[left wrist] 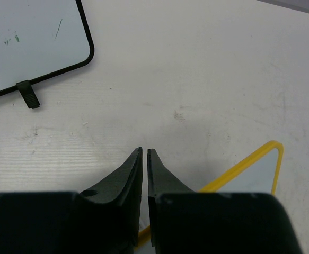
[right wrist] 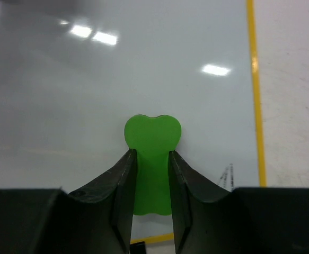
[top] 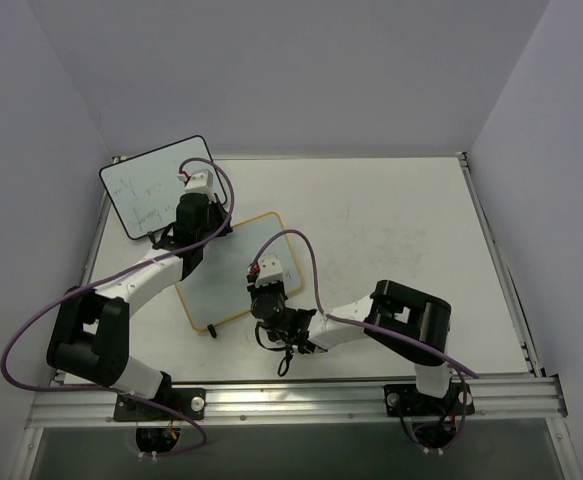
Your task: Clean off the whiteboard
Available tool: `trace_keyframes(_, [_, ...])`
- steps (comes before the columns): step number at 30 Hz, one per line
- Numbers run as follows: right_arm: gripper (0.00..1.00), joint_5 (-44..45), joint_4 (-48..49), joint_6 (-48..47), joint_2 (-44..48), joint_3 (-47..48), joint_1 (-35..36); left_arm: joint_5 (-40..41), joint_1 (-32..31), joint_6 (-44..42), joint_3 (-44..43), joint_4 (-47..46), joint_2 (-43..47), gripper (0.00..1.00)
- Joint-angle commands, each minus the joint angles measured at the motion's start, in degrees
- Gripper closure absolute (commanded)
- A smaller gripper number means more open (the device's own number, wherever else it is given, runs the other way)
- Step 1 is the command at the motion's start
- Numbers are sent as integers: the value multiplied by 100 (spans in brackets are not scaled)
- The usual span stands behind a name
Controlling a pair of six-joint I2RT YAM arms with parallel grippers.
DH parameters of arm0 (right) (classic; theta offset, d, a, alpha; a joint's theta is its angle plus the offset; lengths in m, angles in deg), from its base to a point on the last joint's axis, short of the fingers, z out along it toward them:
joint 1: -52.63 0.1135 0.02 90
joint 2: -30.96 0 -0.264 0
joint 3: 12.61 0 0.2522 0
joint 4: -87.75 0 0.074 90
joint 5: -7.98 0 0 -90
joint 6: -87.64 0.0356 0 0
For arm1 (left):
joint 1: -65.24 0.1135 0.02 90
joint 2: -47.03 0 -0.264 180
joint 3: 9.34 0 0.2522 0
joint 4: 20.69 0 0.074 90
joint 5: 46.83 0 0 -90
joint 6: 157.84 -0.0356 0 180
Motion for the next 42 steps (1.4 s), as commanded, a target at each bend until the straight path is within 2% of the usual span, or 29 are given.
trace_keyframes(1, [100,683,-362,103,249,-247,-268,-90,-19,1,141,215,81,84])
trace_keyframes(8, [100,1027,-451,234,389,-538,-276,-90,-27,10,185,180,72,84])
trace_keyframes(13, [100,879,-407,340,399,-617,-250,-90,-27,10,202,154,55,85])
trace_keyframes(31, [100,360,-512,-3,-542,692,453,-90,-19,10,220,145,46,85])
trace_keyframes(42, [100,597,-679,357,-173,148,102,-99,-19,-7,229,119,28,85])
